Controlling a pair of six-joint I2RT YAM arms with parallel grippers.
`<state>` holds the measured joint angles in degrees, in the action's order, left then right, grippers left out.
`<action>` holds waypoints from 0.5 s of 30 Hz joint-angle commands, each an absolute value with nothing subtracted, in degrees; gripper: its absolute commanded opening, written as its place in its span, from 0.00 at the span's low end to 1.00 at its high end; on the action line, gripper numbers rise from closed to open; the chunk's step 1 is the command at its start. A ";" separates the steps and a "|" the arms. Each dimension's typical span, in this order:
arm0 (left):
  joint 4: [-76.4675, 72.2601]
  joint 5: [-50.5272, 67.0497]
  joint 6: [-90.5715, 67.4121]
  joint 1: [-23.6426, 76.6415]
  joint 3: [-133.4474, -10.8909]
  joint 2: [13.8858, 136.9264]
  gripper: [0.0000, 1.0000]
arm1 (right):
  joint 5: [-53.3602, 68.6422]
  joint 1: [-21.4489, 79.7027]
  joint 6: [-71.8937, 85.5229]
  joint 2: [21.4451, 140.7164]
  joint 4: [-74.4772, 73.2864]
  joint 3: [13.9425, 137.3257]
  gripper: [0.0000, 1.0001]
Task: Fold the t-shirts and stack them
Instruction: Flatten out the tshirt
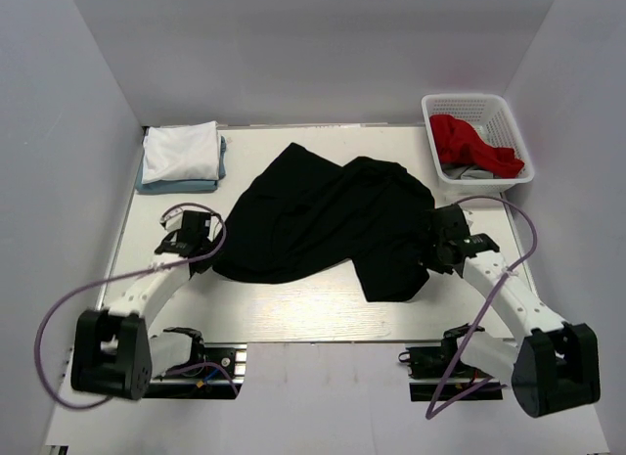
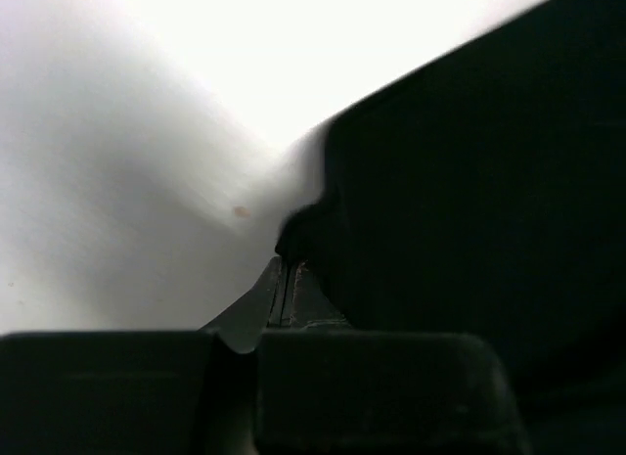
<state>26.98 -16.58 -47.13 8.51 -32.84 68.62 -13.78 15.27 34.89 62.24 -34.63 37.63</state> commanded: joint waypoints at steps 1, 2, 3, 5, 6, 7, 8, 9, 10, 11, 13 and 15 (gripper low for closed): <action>26.19 -15.38 -45.35 8.70 -35.32 58.55 0.00 | -17.14 15.03 34.19 59.33 -36.65 42.01 0.00; 26.19 -14.68 -45.35 8.70 -35.33 56.88 0.00 | -17.31 14.94 33.84 59.15 -37.78 42.53 0.00; 26.19 -13.89 -45.35 8.70 -36.81 55.39 0.00 | -17.58 15.03 33.75 58.19 -38.58 43.84 0.00; 25.41 -11.43 -45.35 8.70 -37.96 52.13 0.00 | -19.07 14.85 33.14 56.52 -39.72 44.82 0.00; 24.70 -11.43 -45.35 8.70 -39.53 51.34 0.00 | -19.42 15.03 32.53 54.77 -39.64 46.56 0.00; 24.70 -11.43 -44.83 8.70 -40.51 50.72 0.00 | -20.99 14.94 32.61 52.93 -39.55 47.28 0.00; 24.70 -11.43 -44.82 8.70 -41.56 50.19 0.00 | -21.61 15.03 32.69 50.74 -39.03 47.89 0.00; 24.70 -12.38 -44.82 8.70 -43.66 49.49 0.00 | -21.97 15.03 32.52 49.93 -36.67 49.29 0.00; 24.70 -12.91 -44.82 8.70 -44.64 49.48 0.00 | -22.32 15.03 32.26 47.22 -35.61 49.74 0.00; 24.18 -13.62 -44.82 8.70 -46.39 48.70 0.00 | -22.76 14.94 32.34 46.50 -32.55 50.09 0.00; 22.52 -13.62 -44.22 8.70 -49.11 47.90 0.00 | -23.64 14.94 31.56 44.49 -30.51 51.15 0.00; 21.10 -12.93 -43.68 8.70 -51.23 46.76 0.00 | -24.52 14.94 30.16 44.21 -27.34 53.51 0.00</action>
